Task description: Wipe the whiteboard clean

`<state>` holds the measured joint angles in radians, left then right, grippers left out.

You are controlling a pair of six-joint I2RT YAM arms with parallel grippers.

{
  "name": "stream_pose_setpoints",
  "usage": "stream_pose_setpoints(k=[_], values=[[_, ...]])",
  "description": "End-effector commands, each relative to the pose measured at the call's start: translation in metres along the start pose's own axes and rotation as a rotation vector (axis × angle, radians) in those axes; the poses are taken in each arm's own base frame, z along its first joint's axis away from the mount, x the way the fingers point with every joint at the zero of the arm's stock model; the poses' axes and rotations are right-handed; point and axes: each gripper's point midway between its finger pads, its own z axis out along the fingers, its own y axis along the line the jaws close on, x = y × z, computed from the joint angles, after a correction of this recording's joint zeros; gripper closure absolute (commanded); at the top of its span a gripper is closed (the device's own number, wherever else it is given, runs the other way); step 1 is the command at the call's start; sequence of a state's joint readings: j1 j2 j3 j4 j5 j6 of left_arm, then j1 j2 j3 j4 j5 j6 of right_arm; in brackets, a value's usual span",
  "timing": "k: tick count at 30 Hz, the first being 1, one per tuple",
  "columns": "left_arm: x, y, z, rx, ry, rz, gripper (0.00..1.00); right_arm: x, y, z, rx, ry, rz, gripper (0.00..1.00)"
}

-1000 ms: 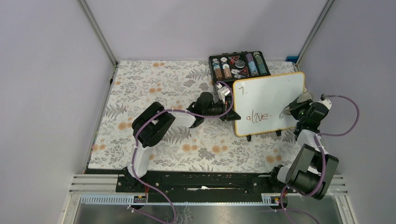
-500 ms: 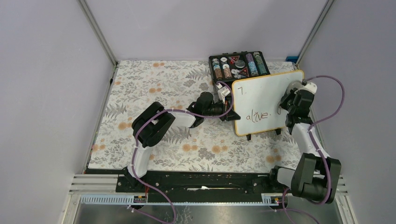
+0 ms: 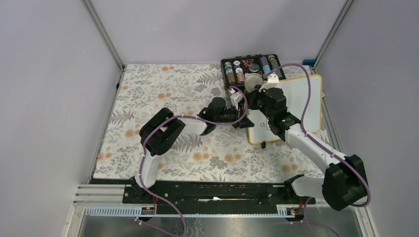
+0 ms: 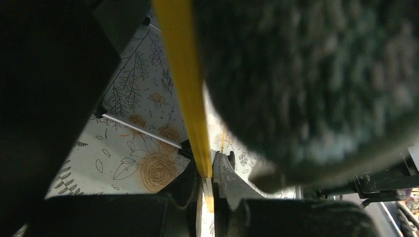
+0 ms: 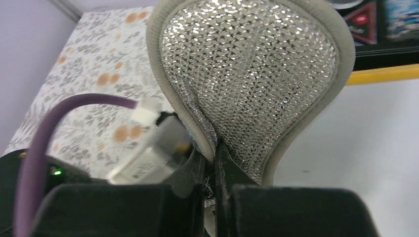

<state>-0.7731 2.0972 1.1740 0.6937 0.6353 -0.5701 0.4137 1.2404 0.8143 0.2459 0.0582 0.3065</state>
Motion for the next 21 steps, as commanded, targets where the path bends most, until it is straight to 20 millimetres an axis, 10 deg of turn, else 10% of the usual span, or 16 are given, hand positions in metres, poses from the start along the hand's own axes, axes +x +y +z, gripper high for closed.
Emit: stream_pose_setpoints(k=[1, 11, 21], values=[[0.052, 0.085, -0.017, -0.319, 0.106, -0.234, 1.0, 0.026, 0.051, 0.01, -0.151, 0.093, 0.121, 1.0], [0.051, 0.085, -0.017, -0.325, 0.103, -0.23, 1.0, -0.016, -0.014, 0.007, 0.179, -0.109, 0.158, 1.0], [0.051, 0.085, -0.017, -0.325, 0.102, -0.232, 1.0, -0.033, -0.145, -0.02, 0.527, -0.127, 0.251, 1.0]])
